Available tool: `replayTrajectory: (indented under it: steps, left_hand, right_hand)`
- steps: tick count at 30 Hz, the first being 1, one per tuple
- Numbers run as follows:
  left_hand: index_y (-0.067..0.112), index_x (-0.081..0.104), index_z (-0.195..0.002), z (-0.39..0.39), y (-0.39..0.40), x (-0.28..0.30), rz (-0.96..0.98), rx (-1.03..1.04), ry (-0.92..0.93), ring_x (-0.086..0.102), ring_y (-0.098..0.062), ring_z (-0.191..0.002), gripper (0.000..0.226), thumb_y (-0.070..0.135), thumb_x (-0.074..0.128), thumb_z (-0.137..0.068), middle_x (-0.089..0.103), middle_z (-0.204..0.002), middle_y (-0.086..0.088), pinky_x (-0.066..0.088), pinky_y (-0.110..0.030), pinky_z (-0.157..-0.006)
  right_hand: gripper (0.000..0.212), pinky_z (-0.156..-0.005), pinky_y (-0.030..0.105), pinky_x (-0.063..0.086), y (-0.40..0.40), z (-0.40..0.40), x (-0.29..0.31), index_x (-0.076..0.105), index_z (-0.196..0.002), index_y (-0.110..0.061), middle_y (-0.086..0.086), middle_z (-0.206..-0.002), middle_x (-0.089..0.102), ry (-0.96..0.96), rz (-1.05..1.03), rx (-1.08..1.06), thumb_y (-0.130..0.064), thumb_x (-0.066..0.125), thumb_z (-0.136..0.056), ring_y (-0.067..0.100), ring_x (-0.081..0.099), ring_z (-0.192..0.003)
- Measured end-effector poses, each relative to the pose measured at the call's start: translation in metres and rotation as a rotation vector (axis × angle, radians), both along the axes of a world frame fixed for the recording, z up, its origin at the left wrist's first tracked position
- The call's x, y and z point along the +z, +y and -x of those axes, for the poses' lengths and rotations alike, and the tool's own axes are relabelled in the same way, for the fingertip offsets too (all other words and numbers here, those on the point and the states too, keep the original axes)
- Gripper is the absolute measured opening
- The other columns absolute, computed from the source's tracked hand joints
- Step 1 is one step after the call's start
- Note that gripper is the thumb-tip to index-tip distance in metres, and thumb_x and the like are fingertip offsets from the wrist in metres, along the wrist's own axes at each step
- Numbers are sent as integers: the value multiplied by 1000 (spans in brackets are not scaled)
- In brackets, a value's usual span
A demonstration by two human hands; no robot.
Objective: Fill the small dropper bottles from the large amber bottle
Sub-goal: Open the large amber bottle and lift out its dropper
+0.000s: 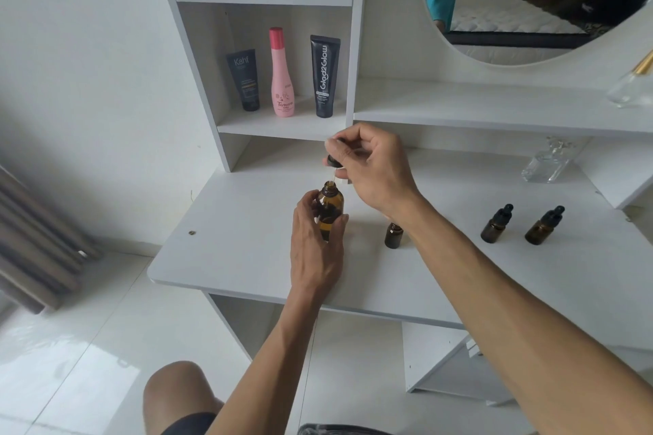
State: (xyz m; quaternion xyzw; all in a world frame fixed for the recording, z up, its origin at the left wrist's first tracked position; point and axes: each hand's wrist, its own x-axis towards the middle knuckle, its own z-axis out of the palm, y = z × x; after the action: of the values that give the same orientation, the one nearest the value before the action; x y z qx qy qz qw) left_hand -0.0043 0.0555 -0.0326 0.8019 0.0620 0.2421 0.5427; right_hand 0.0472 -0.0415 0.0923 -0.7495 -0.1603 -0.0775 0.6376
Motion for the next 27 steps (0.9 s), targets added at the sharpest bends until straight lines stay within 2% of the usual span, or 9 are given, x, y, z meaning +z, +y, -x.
replayTrajectory:
  steps: [5, 9, 13, 15, 19, 27]
  left_hand:
    - [27, 42, -137, -2, 1, -3, -3, 6, 5, 59, -7, -113, 49, 24, 68, -96, 61, -128, 5, 47, -27, -91]
    - [28, 41, -140, -3, 0, -4, -16, 6, 19, 60, -13, -116, 51, 27, 67, -96, 59, -131, 2, 49, -33, -95]
    - [30, 39, -144, -4, 1, -6, -36, 9, 16, 60, -15, -117, 55, 28, 66, -96, 59, -133, 0, 50, -38, -98]
    - [31, 37, -147, -4, 1, -7, -43, 8, 19, 60, -16, -116, 58, 29, 65, -97, 58, -134, -1, 50, -37, -98]
    - [32, 37, -150, -4, 1, -6, -60, 5, 17, 60, -18, -114, 59, 29, 65, -98, 57, -133, -1, 50, -37, -97]
    - [37, 37, -147, -4, 1, -8, -61, 2, 22, 66, -24, -110, 56, 32, 63, -98, 63, -133, 2, 52, -45, -97]
  right_hand:
    - [8, -68, 41, 63, -5, 4, 14, 67, -90, -9, 16, -86, 73, -41, -90, -8, -16, 70, -93, 25, 75, -79]
    - [9, -68, 36, 62, -11, 7, 24, 67, -93, -9, 14, -85, 72, -39, -183, -31, -17, 70, -93, 25, 76, -80]
    - [8, -73, 43, 63, -21, 10, 35, 68, -94, -8, 11, -87, 73, -49, -247, -65, -16, 70, -93, 26, 76, -81]
    - [9, -73, 42, 64, -31, 12, 39, 70, -96, -7, 13, -90, 73, -59, -260, -90, -15, 70, -93, 26, 76, -81]
    - [14, -71, 35, 63, -57, 14, 39, 72, -102, -6, 9, -91, 73, -58, -231, -138, -17, 70, -93, 24, 77, -81]
    - [13, -67, 28, 59, -90, 20, 10, 72, -94, -7, 8, -84, 70, -24, -128, -225, -19, 69, -94, 21, 76, -77]
